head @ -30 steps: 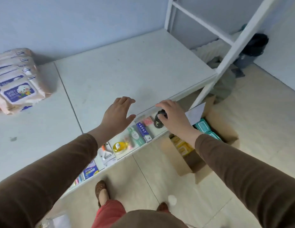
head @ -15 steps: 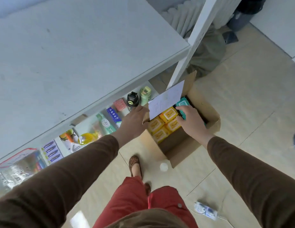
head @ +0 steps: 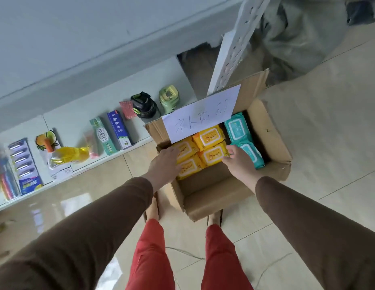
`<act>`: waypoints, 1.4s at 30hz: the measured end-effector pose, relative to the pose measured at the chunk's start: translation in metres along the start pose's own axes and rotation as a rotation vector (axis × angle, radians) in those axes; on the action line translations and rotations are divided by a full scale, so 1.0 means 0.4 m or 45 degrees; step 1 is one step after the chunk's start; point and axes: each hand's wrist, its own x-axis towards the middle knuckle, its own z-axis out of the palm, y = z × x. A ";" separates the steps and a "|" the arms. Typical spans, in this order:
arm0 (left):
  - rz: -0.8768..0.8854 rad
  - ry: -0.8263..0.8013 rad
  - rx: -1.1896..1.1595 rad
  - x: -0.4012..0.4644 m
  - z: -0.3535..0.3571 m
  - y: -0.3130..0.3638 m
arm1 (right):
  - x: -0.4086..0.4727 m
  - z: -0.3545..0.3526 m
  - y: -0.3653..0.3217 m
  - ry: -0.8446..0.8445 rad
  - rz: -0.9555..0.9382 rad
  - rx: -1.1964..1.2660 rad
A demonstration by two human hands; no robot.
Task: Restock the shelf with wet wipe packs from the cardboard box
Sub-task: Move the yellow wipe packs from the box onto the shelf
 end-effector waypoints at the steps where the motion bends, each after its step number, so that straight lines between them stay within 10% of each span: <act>1: -0.034 0.000 0.010 0.030 0.029 0.002 | 0.042 0.006 0.019 -0.024 0.008 0.004; 24: -0.393 0.124 0.311 0.473 0.408 -0.119 | 0.655 0.249 0.199 -0.088 0.106 -0.335; 31: -0.464 0.047 -0.018 0.431 0.397 -0.099 | 0.623 0.246 0.228 -0.262 0.293 0.585; 42: -0.439 0.021 -0.404 0.026 0.126 0.008 | 0.137 0.013 0.058 -0.284 0.019 0.700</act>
